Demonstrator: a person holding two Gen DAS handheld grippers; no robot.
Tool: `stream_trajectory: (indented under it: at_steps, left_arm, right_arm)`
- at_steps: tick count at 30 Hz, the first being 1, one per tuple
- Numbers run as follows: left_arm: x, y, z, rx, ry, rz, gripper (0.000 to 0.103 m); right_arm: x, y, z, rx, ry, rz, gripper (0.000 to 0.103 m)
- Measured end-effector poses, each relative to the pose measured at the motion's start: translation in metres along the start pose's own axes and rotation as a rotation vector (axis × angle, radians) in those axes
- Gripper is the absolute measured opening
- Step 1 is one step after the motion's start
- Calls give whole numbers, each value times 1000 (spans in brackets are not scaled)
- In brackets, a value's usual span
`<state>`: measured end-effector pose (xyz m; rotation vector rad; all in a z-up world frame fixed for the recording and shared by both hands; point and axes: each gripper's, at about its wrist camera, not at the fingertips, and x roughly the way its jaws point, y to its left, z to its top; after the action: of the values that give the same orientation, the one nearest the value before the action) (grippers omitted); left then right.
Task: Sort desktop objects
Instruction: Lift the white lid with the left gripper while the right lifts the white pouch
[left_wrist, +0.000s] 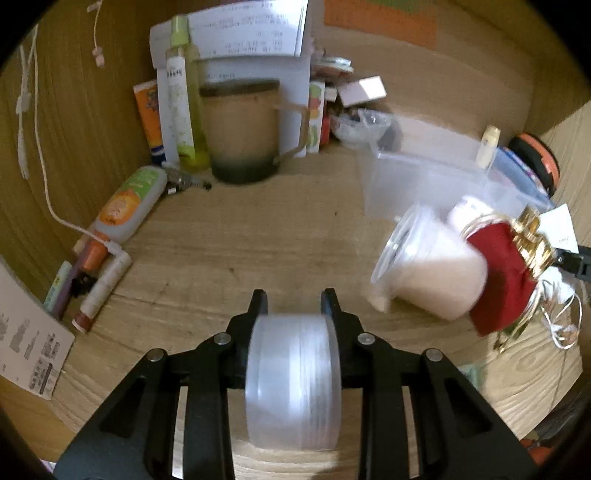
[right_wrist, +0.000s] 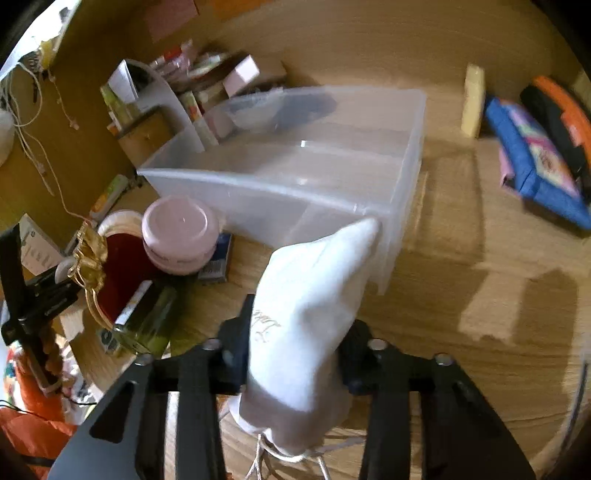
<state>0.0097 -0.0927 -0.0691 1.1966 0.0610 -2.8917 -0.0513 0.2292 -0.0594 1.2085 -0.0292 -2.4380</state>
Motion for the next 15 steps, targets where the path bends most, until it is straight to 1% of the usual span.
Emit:
stream_trajectory:
  at_steps: [4,8,15]
  left_arm:
    - [-3,-3,10,9,-17,-14,29]
    - [-3,-5,17,19,-25,-11,29]
    - [-6,-5,23,15,-40,-27,29]
  right_arm:
    - [-17,6,1,-3,-61,15,28]
    - [-35,8,6,-5,-123,23,28]
    - [-52,7,17,24,-178,75,28]
